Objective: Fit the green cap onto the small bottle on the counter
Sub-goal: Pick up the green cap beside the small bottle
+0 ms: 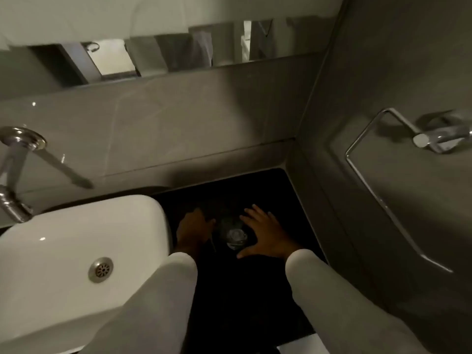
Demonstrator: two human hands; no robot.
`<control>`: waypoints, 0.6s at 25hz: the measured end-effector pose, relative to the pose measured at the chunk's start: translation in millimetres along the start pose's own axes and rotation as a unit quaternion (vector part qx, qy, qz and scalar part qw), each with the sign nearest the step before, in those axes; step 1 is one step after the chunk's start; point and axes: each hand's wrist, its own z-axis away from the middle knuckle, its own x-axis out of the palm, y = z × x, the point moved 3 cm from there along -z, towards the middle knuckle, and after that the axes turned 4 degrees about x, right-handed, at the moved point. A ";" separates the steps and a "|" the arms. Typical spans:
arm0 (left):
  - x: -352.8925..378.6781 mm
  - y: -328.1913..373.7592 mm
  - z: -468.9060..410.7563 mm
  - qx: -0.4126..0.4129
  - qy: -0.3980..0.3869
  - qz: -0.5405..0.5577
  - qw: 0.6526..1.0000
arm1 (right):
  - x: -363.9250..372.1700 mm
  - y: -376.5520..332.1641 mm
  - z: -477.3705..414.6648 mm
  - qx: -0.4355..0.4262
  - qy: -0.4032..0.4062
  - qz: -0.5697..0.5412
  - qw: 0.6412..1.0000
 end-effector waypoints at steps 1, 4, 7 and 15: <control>7.4 -3.7 -3.0 -0.033 -0.011 0.017 0.999 | 3.7 -2.0 -3.8 -0.012 -0.005 -0.012 1.000; 23.5 -9.0 -6.6 -0.089 -0.034 0.030 0.995 | 11.4 -1.3 -11.6 -0.009 0.024 -0.080 0.997; 30.9 -7.9 -11.9 -0.092 -0.032 0.039 0.994 | 13.4 2.5 -16.8 0.001 0.054 -0.124 0.991; -44.4 10.1 -9.4 -0.051 0.140 0.196 0.969 | -2.4 7.2 -30.6 0.013 0.046 -0.124 0.991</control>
